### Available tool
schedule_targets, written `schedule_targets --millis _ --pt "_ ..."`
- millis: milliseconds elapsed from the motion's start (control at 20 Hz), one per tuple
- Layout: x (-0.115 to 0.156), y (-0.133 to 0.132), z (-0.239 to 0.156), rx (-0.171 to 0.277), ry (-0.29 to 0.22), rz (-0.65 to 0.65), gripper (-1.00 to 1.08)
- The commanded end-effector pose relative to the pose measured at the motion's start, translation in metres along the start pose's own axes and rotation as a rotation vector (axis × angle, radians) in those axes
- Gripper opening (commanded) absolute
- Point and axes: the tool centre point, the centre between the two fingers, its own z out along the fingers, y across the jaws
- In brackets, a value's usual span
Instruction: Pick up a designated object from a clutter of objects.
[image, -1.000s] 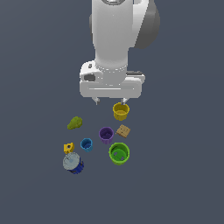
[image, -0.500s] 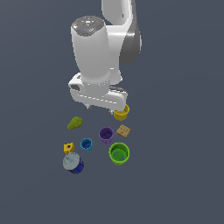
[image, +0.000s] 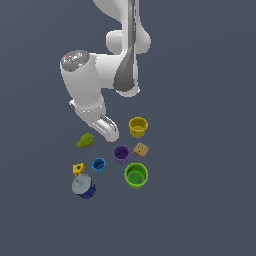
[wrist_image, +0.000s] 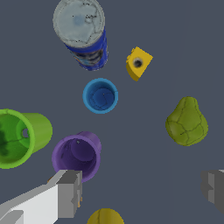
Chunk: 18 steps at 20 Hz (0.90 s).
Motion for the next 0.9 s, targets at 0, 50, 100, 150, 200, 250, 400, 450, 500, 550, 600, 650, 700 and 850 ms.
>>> schedule_targets --millis 0,50,100,150,200,250,400,450,500,550,600,650,700,850 --pt "0.007 0.017 0.015 0.002 0.001 0.111 1.00" --pt "0.009 0.024 0.021 0.002 0.001 0.154 1.00" --pt "0.011 0.031 0.026 0.003 0.002 0.198 1.00" --pt "0.013 0.039 0.032 0.002 0.002 0.242 1.00" --pt "0.015 0.046 0.038 0.002 0.003 0.286 1.00" --pt "0.017 0.053 0.043 0.002 0.005 0.329 1.00" --pt "0.021 0.074 0.058 -0.001 0.009 0.447 1.00" --pt "0.022 0.080 0.062 -0.002 0.011 0.482 1.00" --pt "0.023 0.086 0.066 -0.003 0.012 0.515 1.00" --pt "0.024 0.092 0.069 -0.004 0.014 0.546 1.00" --pt "0.025 0.097 0.073 -0.005 0.015 0.574 1.00" --pt "0.025 0.102 0.076 -0.006 0.017 0.600 1.00" --pt "0.025 0.106 0.079 -0.007 0.019 0.624 1.00" --pt "0.026 0.117 0.085 -0.010 0.023 0.681 1.00"
